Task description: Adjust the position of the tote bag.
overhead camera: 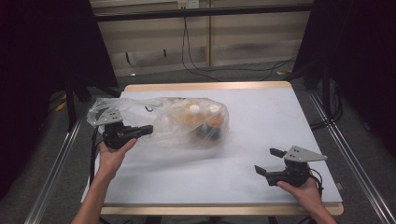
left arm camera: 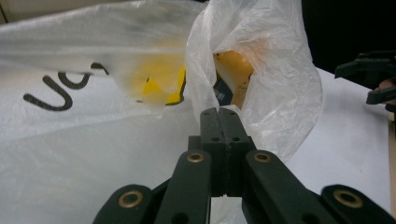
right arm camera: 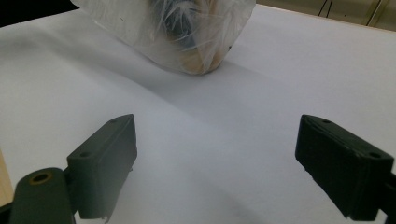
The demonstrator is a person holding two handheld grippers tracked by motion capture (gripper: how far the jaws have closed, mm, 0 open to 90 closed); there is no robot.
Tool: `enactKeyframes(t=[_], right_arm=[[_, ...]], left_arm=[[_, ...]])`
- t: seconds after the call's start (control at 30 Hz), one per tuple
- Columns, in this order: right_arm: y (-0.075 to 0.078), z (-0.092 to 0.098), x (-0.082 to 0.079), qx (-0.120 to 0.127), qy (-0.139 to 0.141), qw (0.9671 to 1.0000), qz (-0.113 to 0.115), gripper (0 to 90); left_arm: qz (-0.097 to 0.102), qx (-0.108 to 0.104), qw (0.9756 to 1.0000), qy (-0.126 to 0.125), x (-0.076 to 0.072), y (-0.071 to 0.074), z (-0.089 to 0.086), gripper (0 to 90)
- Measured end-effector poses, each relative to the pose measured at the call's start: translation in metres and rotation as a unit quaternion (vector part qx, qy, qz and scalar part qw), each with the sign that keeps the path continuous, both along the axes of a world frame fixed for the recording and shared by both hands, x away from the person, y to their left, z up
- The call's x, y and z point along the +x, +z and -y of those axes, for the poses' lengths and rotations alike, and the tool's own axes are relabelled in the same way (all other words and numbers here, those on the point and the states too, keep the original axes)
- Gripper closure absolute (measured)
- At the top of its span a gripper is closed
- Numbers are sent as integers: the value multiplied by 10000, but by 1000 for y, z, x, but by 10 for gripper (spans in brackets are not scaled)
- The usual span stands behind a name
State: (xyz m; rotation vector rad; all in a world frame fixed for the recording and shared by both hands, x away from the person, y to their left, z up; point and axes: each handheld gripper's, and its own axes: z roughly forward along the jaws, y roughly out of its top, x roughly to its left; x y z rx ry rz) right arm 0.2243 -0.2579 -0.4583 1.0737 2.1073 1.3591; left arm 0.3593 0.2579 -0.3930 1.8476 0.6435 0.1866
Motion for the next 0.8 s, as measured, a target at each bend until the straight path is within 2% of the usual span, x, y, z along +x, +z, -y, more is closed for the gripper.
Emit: enactKeyframes(t=[0.33,0.47,0.6,0.77,0.8], right_arm=[[0,-1,0,-24,7,10000,-1,123],[0,-1,0,-7,-2,10000,-11,128],[0,-1,1,-11,21,10000,-16,131],[1,-2,0,-4,27,10000,32,143],[2,-3,0,5,22,10000,60,149]], left_arm=[[297,-161,9994,0,-7,21,2,900],[521,-314,9981,7,-8,37,2,900],[648,-348,9973,-30,-8,46,4,900],[715,-409,9966,-81,-7,53,10,900],[743,-336,9967,-47,-6,55,10,900]])
